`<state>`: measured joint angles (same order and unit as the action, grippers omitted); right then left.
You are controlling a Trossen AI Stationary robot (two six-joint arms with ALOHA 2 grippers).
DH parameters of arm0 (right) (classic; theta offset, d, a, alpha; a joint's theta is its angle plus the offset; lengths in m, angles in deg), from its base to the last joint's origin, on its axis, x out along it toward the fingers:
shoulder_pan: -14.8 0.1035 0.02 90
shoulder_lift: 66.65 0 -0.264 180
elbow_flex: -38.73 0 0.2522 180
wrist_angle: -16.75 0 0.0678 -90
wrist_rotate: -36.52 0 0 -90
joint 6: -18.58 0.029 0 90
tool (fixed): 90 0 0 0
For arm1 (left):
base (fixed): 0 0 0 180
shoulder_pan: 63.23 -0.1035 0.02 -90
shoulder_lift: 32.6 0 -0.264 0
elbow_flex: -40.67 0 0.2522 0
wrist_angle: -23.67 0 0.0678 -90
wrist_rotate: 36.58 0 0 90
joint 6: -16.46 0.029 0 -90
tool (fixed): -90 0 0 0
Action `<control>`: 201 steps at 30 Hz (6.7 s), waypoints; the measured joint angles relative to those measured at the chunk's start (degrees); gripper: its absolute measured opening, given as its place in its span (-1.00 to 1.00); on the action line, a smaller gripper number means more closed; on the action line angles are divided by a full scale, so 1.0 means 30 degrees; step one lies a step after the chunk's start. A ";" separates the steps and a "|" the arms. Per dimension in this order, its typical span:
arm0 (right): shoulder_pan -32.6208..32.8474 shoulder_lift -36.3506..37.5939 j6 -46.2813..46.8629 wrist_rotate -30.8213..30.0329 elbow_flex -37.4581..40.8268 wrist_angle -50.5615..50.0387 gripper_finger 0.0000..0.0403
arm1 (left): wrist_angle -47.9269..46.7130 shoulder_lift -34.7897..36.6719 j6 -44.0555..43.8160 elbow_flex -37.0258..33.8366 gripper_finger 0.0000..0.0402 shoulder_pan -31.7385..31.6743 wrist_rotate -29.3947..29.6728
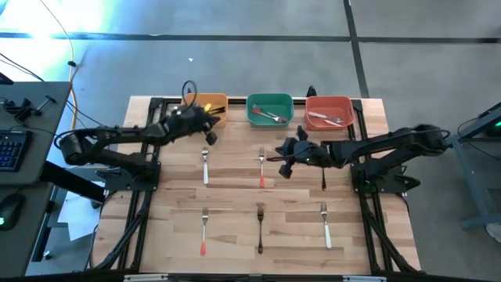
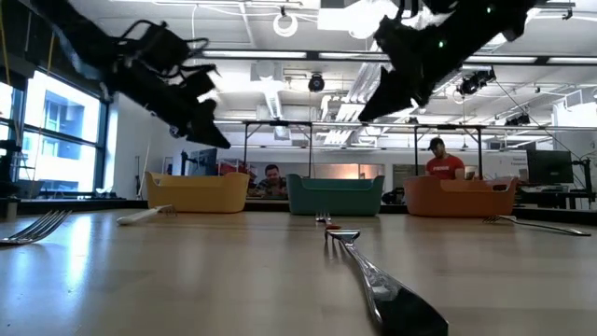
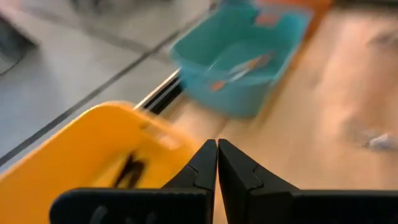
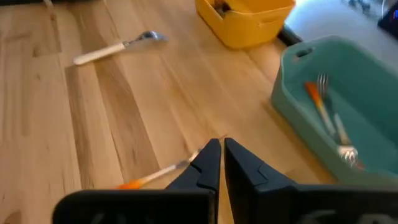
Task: Sort silverware by color (type)
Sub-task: Put the top orange fork into the blue bin, then put the top white fork into the orange bin
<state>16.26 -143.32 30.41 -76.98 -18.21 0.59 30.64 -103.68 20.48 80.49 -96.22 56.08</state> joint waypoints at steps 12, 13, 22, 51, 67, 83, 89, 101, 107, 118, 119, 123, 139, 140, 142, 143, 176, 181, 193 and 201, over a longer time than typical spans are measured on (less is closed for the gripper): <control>-0.0702 -0.6879 0.5274 0.1173 -0.1568 0.2633 -0.39 | 0.9804 0.0536 -0.3521 -0.5166 -0.96 0.1382 -0.2215; -0.0840 -0.7407 0.5683 0.1536 -0.1795 0.2644 -0.35 | 0.9815 0.0536 -0.3692 -0.5269 -0.96 0.1382 -0.2215; -0.1902 -1.1273 0.6844 0.2453 -0.4374 0.1310 -0.33 | 0.9938 0.0521 -0.4309 -0.5489 -0.96 0.1659 -0.2205; -0.8664 -0.9656 -0.3294 0.6342 -1.4095 -1.2442 -1.00 | 0.7486 0.0521 -0.3173 -0.5496 -0.96 0.1361 0.2821; -0.8587 -1.1067 -0.2593 0.7644 -1.6560 -1.6307 -0.62 | 0.7367 0.0521 -0.3615 -0.5496 -0.96 0.1288 0.2752; -0.8987 -1.6123 -0.3595 0.8686 -1.6569 -1.5761 -0.43 | 0.8467 0.0521 -0.3488 -0.5496 -0.96 0.1251 0.2627; -0.9285 -1.6722 -0.4193 0.9294 -1.6677 -1.5841 -0.55 | 0.8459 0.0521 -0.3625 -0.5496 -0.96 0.1266 0.2592; -0.9313 -1.4893 -0.5351 1.0870 -1.6519 -1.7543 -0.97 | 0.8452 0.0521 -0.3625 -0.5496 -0.96 0.1266 0.2592; -0.9833 -1.3136 -0.5753 1.0825 -1.7036 -1.8171 -0.99 | 0.8463 0.0521 -0.3625 -0.5496 -0.96 0.1251 0.2592; -1.1587 -1.2998 -0.8688 0.8503 -2.2758 -1.8484 -1.00 | 0.8637 0.0521 -0.3467 -0.5489 -0.96 0.1251 0.2607; -1.1810 -1.3000 -0.8828 0.8508 -2.2844 -1.8497 -1.00 | 0.8634 0.0521 -0.3442 -0.5489 -0.96 0.1251 0.2615; -1.2548 -1.3158 -0.9484 0.8515 -2.2767 -1.8411 -1.00 | 0.8641 0.0521 -0.3413 -0.5489 -0.96 0.1215 0.2665; -1.2886 -1.6380 -1.0954 0.8660 -2.2724 -1.9210 -1.00 | 0.8620 0.0521 -0.3626 -0.5489 -0.96 0.1222 0.2506; -1.2864 -1.6517 -1.0959 0.8540 -2.2724 -1.9207 -1.00 | 0.8626 0.0521 -0.3632 -0.5489 -0.96 0.1222 0.2323; -1.2841 -1.6605 -1.0961 0.8473 -2.2716 -1.9186 -1.00 | 0.8619 0.0521 -0.3693 -0.5489 -0.96 0.1235 0.2133; -1.2841 -1.6605 -1.0964 0.8459 -2.2716 -1.9176 -1.00 | 0.8612 0.0521 -0.3798 -0.5489 -0.96 0.1276 0.2106; -1.2143 -1.5416 -1.0924 0.8360 -2.2155 -1.9885 -0.74 | 0.6816 0.0521 -0.3660 -0.5474 -0.96 0.1683 -0.0501; -1.2127 -1.4738 -1.1099 1.1136 -2.1812 -1.7850 -0.96 | 0.6747 0.0521 -0.3639 -0.5474 -0.96 0.2091 -0.0759; -1.0127 -0.8759 -0.5810 1.0820 -0.9875 -0.2170 -0.99 | 0.6676 0.0521 -0.3891 -0.5474 -0.96 0.2322 -0.0817; -0.7970 -0.3499 -0.3533 0.8485 -0.1329 0.8113 -0.99 | 0.4381 0.0521 -0.6198 -0.4848 -0.93 0.2570 -0.0692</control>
<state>-7.65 -153.81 19.81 -51.52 -22.20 24.93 43.78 -102.11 1.88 65.94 -88.51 54.01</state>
